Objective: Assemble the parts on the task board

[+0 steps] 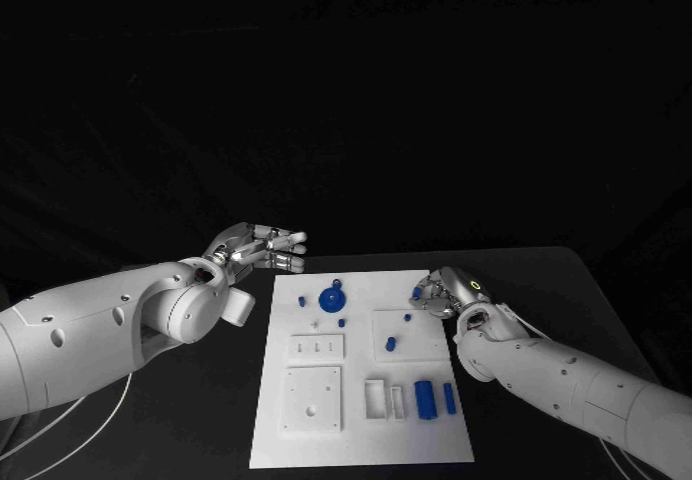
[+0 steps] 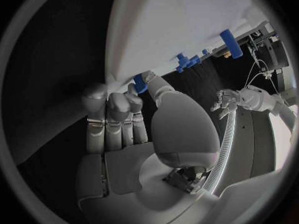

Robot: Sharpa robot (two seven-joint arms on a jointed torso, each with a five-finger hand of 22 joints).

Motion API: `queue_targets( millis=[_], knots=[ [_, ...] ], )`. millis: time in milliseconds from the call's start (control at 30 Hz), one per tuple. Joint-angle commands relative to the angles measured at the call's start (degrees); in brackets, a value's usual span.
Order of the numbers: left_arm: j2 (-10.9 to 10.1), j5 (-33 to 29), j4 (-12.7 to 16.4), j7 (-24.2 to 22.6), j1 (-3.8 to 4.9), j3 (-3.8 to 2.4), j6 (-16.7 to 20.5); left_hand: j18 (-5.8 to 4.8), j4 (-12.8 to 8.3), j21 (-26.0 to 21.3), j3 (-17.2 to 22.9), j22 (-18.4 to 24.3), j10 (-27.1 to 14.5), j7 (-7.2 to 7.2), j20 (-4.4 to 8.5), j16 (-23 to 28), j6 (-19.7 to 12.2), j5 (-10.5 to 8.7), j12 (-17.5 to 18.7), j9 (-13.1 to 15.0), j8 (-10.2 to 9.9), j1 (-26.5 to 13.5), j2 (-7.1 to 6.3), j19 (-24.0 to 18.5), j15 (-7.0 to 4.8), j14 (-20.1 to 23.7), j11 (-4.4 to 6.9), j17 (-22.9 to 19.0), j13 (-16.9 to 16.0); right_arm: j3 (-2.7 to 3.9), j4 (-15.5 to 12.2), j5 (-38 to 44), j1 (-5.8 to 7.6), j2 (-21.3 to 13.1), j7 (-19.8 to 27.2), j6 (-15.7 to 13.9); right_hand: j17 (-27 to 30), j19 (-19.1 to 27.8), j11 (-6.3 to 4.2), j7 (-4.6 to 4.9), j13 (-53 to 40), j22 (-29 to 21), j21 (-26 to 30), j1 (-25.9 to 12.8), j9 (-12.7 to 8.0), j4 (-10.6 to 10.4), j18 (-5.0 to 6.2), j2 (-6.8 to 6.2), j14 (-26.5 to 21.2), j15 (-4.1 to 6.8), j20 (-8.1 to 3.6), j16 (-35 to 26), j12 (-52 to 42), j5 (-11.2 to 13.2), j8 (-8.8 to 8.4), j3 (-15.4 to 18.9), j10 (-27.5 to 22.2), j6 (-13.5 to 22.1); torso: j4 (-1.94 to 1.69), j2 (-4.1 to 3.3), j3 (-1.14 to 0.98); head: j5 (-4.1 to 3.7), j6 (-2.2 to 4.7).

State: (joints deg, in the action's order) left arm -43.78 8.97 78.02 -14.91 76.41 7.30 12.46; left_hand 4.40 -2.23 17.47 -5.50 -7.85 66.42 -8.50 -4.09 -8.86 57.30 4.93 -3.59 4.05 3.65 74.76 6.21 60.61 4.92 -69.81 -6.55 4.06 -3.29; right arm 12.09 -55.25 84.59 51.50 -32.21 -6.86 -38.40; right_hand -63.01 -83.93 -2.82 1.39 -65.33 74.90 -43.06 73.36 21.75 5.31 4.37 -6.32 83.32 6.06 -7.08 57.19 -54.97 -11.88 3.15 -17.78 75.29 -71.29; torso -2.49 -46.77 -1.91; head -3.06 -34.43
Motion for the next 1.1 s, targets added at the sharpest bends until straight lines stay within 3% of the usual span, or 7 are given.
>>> queue_targets(
  millis=[33,267,433,733,933,1000,1100],
  knots=[
    [0.12,0.33,0.04,-0.01,-0.02,-0.02,-1.26,-0.49,-0.36,0.05,0.07,0.09,-0.33,-0.01,0.03,-0.14,-0.47,-0.12,-0.11,-0.02,0.00,0.05,-0.24,-0.35,0.19,0.14,-0.17,-0.05,-0.09,-0.12,0.16,0.38,-0.24,-0.13,0.31,0.50,-0.01,-1.42,-0.05,0.60,0.01,5.36,-0.22,-1.25,-0.76,2.88,-0.77,0.51,-0.14,-0.02,-0.09,-0.16,0.40,-1.71,0.45,-2.08,-0.41,0.11,0.00,-0.02,-0.03,0.00,-0.03],
    [0.11,0.38,0.03,0.19,-0.04,-0.02,-1.45,-0.49,-0.34,0.02,0.08,0.10,-0.38,-0.05,0.00,-0.12,-0.56,-0.13,-0.11,-0.02,0.01,0.02,-0.24,-0.39,0.22,0.19,-0.20,-0.05,-0.09,-0.12,0.19,-0.29,-0.33,-0.39,1.37,1.44,-0.04,-1.23,0.05,0.82,0.17,5.33,-0.32,-2.48,-1.45,4.76,-0.62,1.13,-0.16,-0.08,0.01,-0.20,0.60,-3.52,0.51,-3.37,-0.48,-0.07,0.03,0.00,-0.04,0.04,-0.05],
    [0.11,0.45,0.00,0.25,-0.05,-0.02,-1.53,-0.49,-0.34,0.02,0.08,0.10,-0.39,-0.05,0.00,-0.12,-0.57,-0.13,-0.11,-0.02,0.01,0.02,-0.24,-0.39,0.22,0.20,-0.20,-0.05,-0.09,-0.12,0.11,-0.68,-0.36,-0.50,2.07,1.47,-0.13,-1.26,-0.01,0.35,0.05,5.36,-0.62,-2.63,-1.89,4.65,-0.70,1.26,-0.12,-0.01,-0.03,-0.09,0.27,-0.52,0.45,-1.91,-0.12,-0.58,0.01,0.01,-0.05,0.02,-0.07],
    [0.06,2.04,-0.29,1.49,-0.08,-0.02,-0.91,-0.46,-0.33,0.10,0.10,0.07,-0.16,0.06,0.05,-0.25,-0.30,-0.10,-0.16,0.03,0.05,-0.02,-0.21,-0.26,0.14,0.01,-0.11,-0.02,-0.09,-0.11,-0.81,-0.85,-0.36,-1.15,2.20,1.48,-0.51,-1.44,-0.20,-0.10,-0.04,5.46,-1.17,-2.30,-3.50,4.00,-0.89,1.23,-0.01,0.18,-0.23,0.34,-0.02,-0.56,0.48,-0.04,0.31,-1.67,0.01,0.03,-0.03,0.16,-0.06],
    [0.05,4.25,-0.62,4.23,-0.06,-0.03,-1.77,-0.38,-0.04,1.10,0.01,-0.42,1.15,0.44,0.75,-1.38,0.45,-0.20,-0.22,0.05,0.06,-0.43,-0.10,1.09,-0.67,-2.07,0.44,0.22,-0.08,-0.10,-2.53,-0.55,0.06,-2.07,1.77,2.24,-0.56,-1.40,-0.27,-0.24,-0.05,5.47,-1.32,-2.26,-4.27,3.65,-0.99,0.99,-0.05,0.23,-0.31,0.28,0.05,-1.14,0.46,0.81,0.45,-2.01,0.16,0.11,-0.03,0.30,0.05],
    [0.06,5.06,-0.67,5.03,-0.05,-0.04,-2.10,-0.41,0.16,2.14,-0.09,-0.96,2.77,0.73,1.43,-2.73,1.07,-0.26,-0.32,0.08,0.08,-0.65,-0.06,2.32,-1.44,-3.84,1.05,0.60,-0.06,-0.10,-3.36,-0.47,0.43,-2.42,1.64,2.72,-0.55,-1.38,-0.36,-0.35,-0.04,5.44,-1.25,-3.05,-4.38,3.16,-1.00,0.40,-0.04,0.24,-0.32,0.26,0.10,-4.25,0.50,2.33,0.47,-2.00,0.27,0.10,-0.07,0.30,0.00],
    [0.07,6.08,-0.75,5.81,0.05,-0.06,-2.21,-0.80,0.22,3.79,-0.14,-1.98,5.19,0.99,2.45,-4.71,1.46,-0.31,-0.32,-0.02,0.03,-0.52,-0.01,3.30,-2.34,-5.39,1.82,1.05,-0.08,-0.09,-4.59,-0.48,1.10,-2.90,1.39,3.42,-0.61,-1.39,-0.37,-0.44,-0.12,5.46,-1.30,-2.72,-4.55,2.90,-1.05,0.63,0.00,0.29,-0.36,0.29,0.06,-5.98,0.47,4.37,0.53,-2.06,0.35,0.14,-0.10,0.53,0.45]
  ],
)
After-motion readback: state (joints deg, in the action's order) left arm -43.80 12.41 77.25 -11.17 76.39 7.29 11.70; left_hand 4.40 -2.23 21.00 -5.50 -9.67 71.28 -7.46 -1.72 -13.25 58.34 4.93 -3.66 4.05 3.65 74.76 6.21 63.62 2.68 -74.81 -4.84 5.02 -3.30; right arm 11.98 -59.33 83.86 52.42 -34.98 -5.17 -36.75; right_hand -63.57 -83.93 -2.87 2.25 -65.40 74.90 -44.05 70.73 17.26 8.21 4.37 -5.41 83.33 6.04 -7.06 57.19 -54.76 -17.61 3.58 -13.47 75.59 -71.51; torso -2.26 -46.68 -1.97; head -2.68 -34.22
